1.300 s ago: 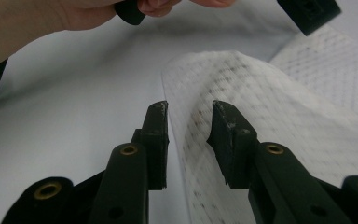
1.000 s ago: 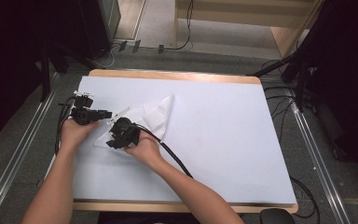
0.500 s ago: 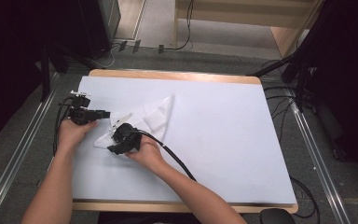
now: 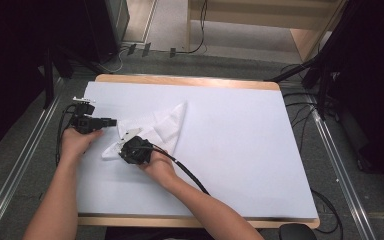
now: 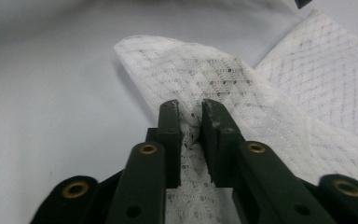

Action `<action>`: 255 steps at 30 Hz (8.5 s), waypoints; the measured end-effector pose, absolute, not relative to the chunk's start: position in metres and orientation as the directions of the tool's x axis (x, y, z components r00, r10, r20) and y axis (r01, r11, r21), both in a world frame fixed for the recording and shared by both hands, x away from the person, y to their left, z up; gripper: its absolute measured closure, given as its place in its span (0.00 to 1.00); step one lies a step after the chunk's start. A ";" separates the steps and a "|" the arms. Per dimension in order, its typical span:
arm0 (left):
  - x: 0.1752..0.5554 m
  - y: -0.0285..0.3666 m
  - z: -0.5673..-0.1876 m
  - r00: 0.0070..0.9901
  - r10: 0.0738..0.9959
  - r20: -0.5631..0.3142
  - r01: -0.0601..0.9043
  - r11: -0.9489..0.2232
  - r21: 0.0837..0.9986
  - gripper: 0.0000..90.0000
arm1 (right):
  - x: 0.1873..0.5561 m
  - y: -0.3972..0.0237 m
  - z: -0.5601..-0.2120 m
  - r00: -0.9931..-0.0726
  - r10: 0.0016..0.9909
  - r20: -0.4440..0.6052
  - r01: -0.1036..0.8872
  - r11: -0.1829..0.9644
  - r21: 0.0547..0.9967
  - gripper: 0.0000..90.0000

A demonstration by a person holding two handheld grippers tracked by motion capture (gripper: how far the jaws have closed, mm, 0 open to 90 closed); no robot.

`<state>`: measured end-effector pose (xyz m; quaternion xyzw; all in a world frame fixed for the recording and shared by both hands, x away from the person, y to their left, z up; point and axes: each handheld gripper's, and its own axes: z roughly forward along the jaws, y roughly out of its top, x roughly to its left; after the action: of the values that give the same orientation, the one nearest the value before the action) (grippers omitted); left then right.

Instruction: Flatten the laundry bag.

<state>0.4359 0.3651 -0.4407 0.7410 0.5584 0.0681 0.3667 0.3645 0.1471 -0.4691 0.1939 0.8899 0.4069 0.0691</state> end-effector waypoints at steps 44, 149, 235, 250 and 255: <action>0.437 0.337 -0.451 0.413 0.872 -0.262 0.780 -0.190 0.596 1.00 | 0.378 0.055 -0.409 -0.869 0.464 0.173 0.396 0.441 0.805 1.00; 0.423 0.342 -0.433 0.404 0.862 -0.306 0.781 -0.151 0.606 0.84 | 0.382 -0.131 -0.429 -0.693 0.689 0.212 0.557 0.325 0.764 0.83; 0.399 0.335 -0.424 0.439 0.862 -0.252 0.749 -0.197 0.632 0.74 | 0.383 -0.075 -0.389 -0.812 0.543 0.214 0.471 0.392 0.791 1.00; 0.416 0.294 -0.419 0.538 0.813 -0.224 0.711 -0.294 0.638 0.73 | 0.335 -0.081 -0.363 -0.847 0.489 0.209 0.426 0.390 0.816 1.00; 0.420 0.291 -0.419 0.538 0.811 -0.229 0.712 -0.293 0.638 0.73 | 0.321 -0.080 -0.351 -0.860 0.465 0.208 0.409 0.387 0.826 1.00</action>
<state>0.4204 0.2913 -0.4194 0.8009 0.4756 0.0693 0.3570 0.3208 -0.0799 -0.3508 0.2626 0.8324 0.4872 0.0285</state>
